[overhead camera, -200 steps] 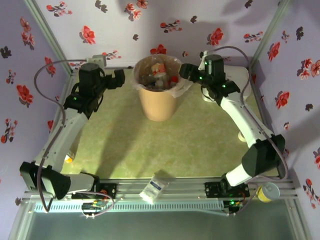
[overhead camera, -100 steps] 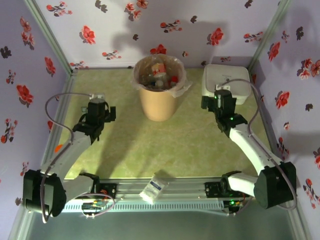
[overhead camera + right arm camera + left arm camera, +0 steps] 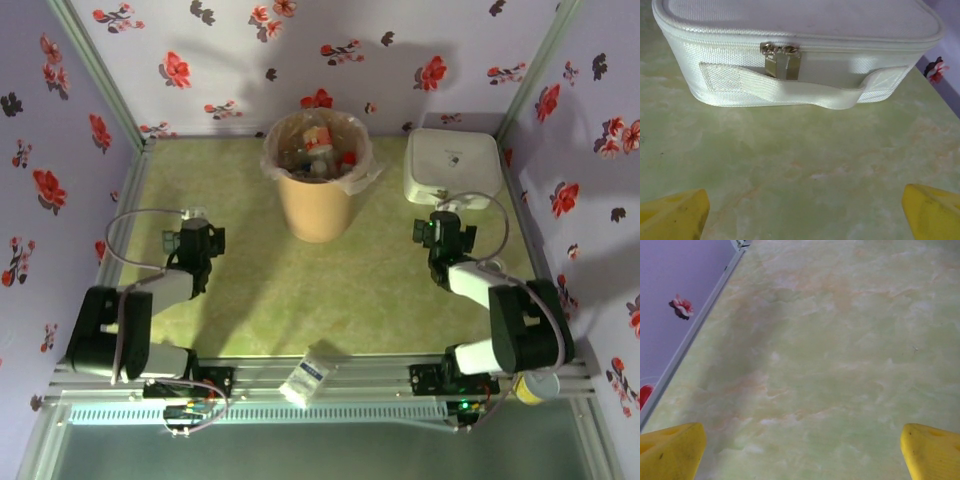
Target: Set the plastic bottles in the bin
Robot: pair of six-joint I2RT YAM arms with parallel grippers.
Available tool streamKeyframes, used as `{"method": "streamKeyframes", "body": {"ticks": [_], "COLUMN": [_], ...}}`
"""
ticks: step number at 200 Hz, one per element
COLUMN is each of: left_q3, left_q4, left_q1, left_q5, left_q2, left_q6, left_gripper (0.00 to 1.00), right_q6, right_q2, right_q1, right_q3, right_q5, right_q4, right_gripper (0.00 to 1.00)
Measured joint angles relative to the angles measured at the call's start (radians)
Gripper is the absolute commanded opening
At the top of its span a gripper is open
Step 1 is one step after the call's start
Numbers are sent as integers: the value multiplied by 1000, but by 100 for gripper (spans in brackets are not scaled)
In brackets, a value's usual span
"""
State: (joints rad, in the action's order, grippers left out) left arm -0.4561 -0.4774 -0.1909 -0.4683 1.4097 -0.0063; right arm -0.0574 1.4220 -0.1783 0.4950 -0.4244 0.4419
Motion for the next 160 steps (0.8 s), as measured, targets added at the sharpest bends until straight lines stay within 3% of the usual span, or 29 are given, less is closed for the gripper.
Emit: {"method": "streamKeyframes", "body": {"ticks": [28, 67, 104, 160], "left_q3": [-6, 36, 78, 79], "left_q4": [-134, -299, -376, -414], "left_q1": [39, 145, 149, 149], "left_q5": [32, 118, 165, 181], "left_q2": [93, 110, 133, 134], "left_q6": [25, 5, -6, -10], "left_gripper": [100, 100, 100, 100], "right_q6": [37, 48, 8, -22], "right_q2": [57, 76, 137, 142], "right_q1": [0, 26, 128, 132], "right_q3": [-21, -57, -106, -117], "right_q5": [-3, 6, 87, 113], "right_q4": [132, 266, 396, 432], "right_gripper": [100, 100, 100, 100]}}
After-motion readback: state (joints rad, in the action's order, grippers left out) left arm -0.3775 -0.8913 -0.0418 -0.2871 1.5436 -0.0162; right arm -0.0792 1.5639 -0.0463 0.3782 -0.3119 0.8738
